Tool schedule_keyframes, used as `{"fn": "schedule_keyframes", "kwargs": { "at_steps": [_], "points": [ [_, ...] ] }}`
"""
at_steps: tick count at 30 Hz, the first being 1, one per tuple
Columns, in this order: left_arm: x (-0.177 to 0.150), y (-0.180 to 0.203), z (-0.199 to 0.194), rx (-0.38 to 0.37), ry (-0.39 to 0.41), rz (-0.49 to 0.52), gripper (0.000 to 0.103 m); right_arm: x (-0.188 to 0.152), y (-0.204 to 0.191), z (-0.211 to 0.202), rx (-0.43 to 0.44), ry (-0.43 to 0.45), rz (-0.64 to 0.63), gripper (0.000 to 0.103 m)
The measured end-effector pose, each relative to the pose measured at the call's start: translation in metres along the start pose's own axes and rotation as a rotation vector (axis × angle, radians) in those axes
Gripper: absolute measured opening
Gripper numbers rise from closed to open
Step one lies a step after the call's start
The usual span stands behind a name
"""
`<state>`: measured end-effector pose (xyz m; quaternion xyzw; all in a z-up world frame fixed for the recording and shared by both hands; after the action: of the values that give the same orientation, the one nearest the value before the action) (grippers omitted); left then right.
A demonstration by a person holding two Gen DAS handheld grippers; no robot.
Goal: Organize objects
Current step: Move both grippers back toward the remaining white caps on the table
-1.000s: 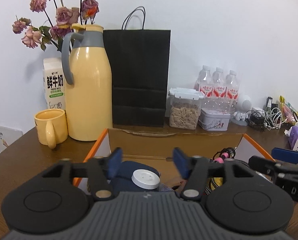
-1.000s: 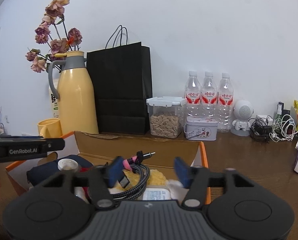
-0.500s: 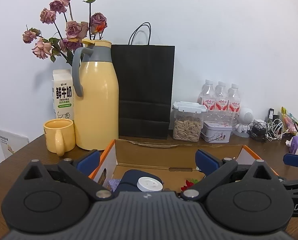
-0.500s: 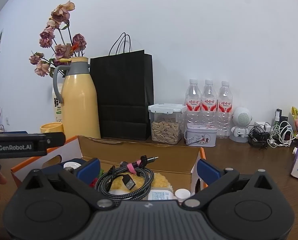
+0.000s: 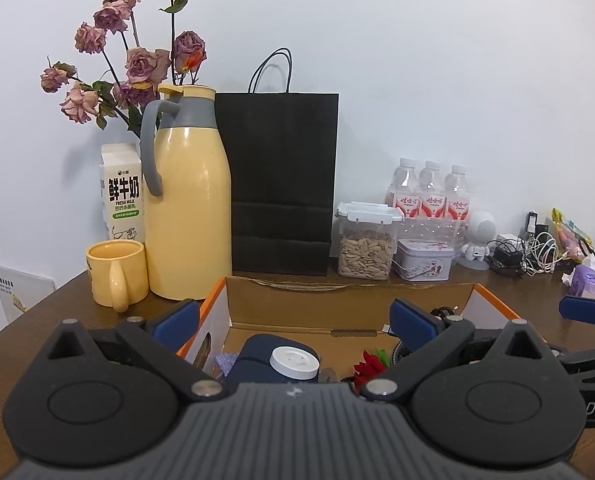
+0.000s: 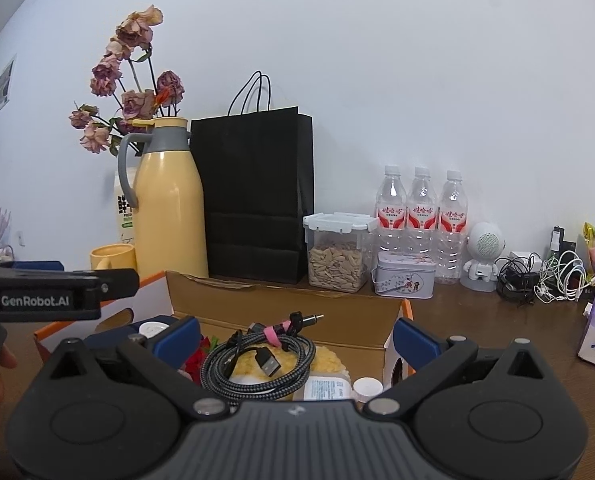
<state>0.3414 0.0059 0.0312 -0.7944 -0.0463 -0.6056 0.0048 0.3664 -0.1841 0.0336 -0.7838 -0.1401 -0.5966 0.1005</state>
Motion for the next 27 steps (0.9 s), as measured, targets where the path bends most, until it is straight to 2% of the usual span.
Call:
{"fn": "schedule_keyframes", "kwargs": {
  "at_steps": [12, 27],
  "points": [
    [-0.009, -0.004, -0.015, -0.004, -0.016, 0.018, 0.103, -0.007, -0.001, -0.016, 0.003, -0.003, -0.016, 0.103],
    [-0.038, -0.008, -0.031, 0.002, -0.087, 0.063, 0.103, -0.032, -0.011, -0.041, 0.033, -0.045, -0.042, 0.103]
  ]
}}
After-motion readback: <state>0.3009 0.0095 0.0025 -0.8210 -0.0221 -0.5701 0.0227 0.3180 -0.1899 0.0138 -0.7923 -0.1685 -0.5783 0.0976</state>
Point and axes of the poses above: each gripper's, at about its wrist camera, not at the fingertips, and z roughly the way its jaws point, y to its right, x to its top, the point moved 6 cm from there along z, roughly the way its jaws point, and after that the axes turned 3 degrees about -x, right-handed, at the moved point
